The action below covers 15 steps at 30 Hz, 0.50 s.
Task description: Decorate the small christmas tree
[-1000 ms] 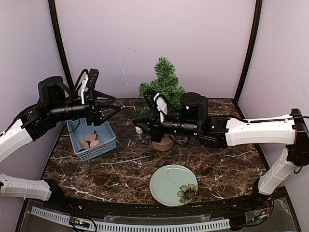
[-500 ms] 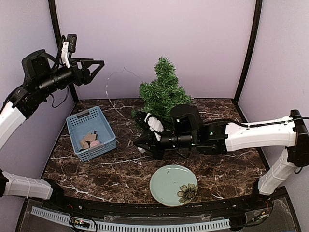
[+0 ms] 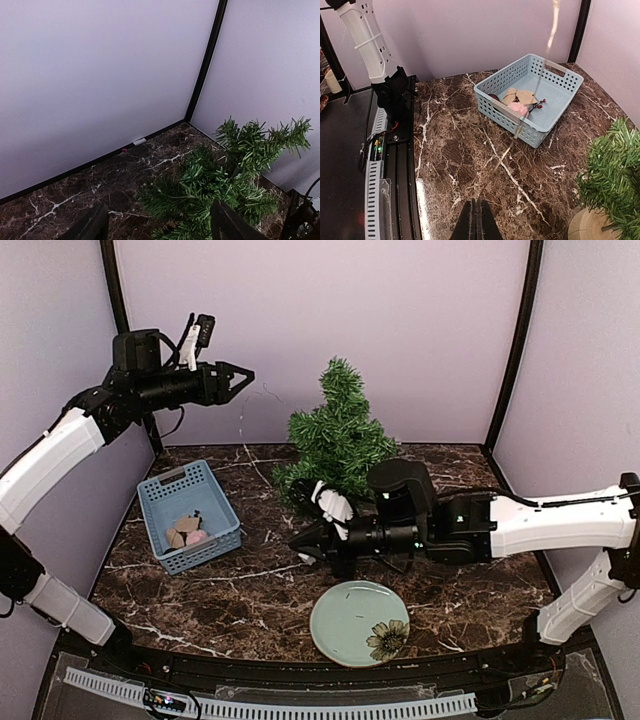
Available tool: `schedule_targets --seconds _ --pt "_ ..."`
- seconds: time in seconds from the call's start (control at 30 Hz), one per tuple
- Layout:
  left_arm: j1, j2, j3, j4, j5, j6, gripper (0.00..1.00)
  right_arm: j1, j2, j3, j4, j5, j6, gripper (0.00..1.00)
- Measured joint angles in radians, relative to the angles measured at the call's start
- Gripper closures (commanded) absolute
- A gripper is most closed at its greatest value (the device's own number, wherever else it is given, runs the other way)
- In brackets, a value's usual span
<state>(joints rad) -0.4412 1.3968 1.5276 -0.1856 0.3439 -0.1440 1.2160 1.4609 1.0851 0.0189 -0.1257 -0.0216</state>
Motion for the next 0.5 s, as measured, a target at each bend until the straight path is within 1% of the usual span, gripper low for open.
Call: schedule_targets --seconds 0.13,0.27,0.3,0.33,0.4,0.5 --pt "0.000 0.040 0.004 -0.027 0.022 -0.002 0.39 0.008 -0.030 -0.023 -0.027 0.017 0.000 1.00" --pt "0.000 0.048 0.003 -0.050 0.022 -0.001 0.40 0.012 -0.067 -0.045 -0.064 0.037 0.001 1.00" --pt "0.000 0.048 0.003 -0.050 0.022 0.000 0.39 0.012 -0.079 -0.050 -0.072 0.041 0.001 1.00" --pt "0.000 0.047 -0.001 -0.044 0.022 0.001 0.34 0.013 -0.090 -0.055 -0.078 0.044 0.002 1.00" --pt "0.001 0.039 -0.019 -0.035 0.020 0.008 0.28 0.014 -0.109 -0.063 -0.089 0.048 0.004 1.00" --pt "0.013 0.027 -0.040 -0.034 0.025 0.018 0.27 0.014 -0.123 -0.065 -0.098 0.051 0.004 1.00"
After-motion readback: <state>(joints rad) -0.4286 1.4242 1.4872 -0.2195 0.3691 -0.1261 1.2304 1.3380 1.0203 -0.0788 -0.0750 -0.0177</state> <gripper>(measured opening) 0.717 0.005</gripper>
